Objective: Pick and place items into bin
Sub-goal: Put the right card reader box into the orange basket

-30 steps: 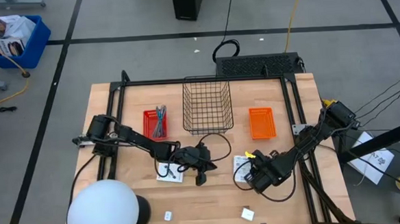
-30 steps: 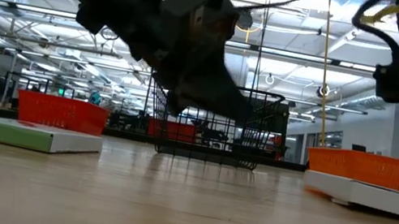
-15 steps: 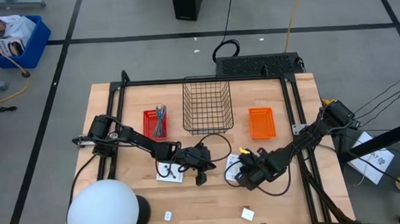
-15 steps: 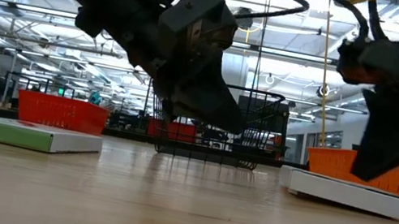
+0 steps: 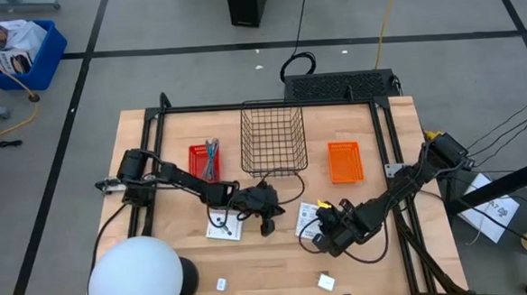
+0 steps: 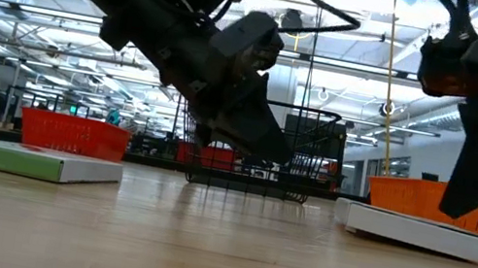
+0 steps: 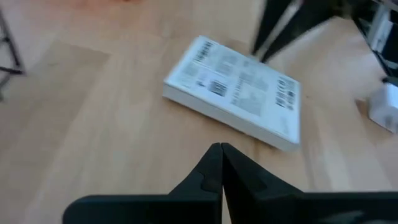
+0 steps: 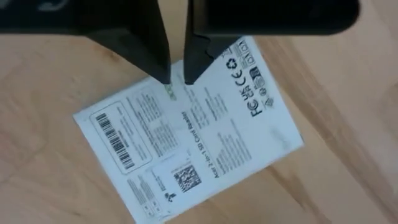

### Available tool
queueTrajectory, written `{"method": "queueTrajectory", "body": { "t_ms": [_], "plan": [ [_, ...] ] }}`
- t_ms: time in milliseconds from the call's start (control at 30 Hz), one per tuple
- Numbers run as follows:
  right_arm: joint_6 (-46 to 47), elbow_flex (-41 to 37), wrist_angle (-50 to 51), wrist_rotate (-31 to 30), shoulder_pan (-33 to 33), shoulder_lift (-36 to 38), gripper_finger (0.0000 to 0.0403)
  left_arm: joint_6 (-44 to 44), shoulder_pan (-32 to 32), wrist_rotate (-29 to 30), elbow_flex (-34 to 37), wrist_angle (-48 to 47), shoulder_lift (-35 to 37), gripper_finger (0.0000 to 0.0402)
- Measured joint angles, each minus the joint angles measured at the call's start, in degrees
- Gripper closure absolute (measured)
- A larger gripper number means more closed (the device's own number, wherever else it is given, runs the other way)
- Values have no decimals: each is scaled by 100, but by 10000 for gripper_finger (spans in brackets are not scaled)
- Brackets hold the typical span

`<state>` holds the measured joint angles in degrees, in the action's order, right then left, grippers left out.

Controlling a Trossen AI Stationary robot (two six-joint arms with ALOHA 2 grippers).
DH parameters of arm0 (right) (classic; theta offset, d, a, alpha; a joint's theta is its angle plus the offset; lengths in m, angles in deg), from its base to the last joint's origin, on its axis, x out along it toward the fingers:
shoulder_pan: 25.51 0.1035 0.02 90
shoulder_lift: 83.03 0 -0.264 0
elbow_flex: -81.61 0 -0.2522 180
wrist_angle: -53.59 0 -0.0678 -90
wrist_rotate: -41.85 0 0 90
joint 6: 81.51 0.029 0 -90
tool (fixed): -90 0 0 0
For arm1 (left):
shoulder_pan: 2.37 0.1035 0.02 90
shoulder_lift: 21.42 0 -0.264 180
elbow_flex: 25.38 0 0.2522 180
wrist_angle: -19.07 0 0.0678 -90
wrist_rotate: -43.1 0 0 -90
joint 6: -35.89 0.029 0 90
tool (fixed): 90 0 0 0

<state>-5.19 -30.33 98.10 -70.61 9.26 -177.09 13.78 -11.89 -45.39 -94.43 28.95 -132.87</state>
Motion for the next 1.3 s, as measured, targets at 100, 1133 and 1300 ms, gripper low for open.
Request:
{"method": "queueTrajectory", "body": {
  "t_ms": [100,1133,1300],
  "plan": [
    [270,0,109,8,117,0,398,-90,107,-137,0,-4,1,393],
    [636,5,85,-136,5,-535,403,-226,-24,-753,-1310,-603,-1169,398],
    [115,-28,-340,-359,-86,-553,403,-256,-24,-838,-1309,-574,-1258,392]
  ]
}}
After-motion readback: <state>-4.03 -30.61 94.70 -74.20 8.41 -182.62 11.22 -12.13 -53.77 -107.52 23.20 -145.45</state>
